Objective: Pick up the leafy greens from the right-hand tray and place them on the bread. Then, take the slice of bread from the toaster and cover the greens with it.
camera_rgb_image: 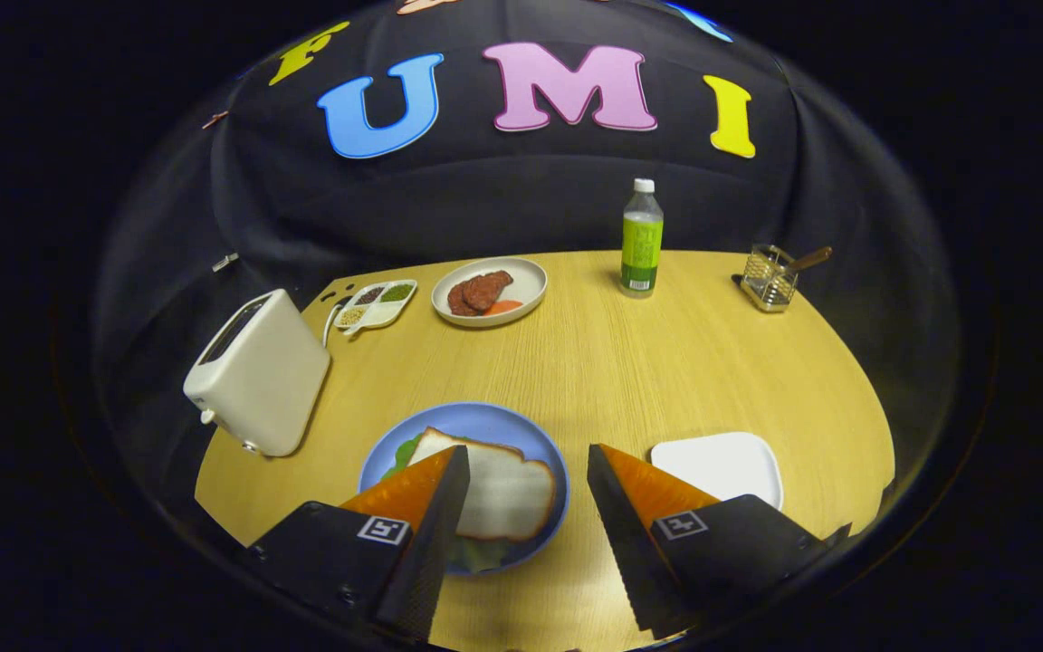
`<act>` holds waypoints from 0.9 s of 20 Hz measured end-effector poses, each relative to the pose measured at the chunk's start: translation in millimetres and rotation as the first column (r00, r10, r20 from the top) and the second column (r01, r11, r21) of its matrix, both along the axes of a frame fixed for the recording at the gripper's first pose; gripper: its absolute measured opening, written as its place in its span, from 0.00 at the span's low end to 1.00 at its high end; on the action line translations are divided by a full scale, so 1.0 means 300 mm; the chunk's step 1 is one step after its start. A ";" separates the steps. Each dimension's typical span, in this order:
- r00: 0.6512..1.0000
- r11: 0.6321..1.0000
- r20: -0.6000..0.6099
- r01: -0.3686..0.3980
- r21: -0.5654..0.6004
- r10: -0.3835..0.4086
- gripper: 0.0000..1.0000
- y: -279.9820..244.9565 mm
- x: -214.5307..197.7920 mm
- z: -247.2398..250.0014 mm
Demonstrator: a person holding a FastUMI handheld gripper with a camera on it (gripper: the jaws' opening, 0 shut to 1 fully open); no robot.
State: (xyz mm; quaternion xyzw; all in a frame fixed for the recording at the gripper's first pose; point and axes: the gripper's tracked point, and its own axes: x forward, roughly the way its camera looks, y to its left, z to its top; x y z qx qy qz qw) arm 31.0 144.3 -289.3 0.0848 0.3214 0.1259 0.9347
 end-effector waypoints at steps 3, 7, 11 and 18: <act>0.996 0.999 0.090 -0.025 -0.025 0.027 0.90 -0.062 0.010 0.135; 0.975 0.999 0.217 -0.033 -0.039 0.041 0.95 -0.107 -0.020 0.343; 0.949 0.998 0.313 -0.009 -0.069 0.030 1.00 -0.158 -0.055 0.500; 0.919 0.998 0.391 0.064 -0.021 -0.051 0.99 -0.224 -0.103 0.628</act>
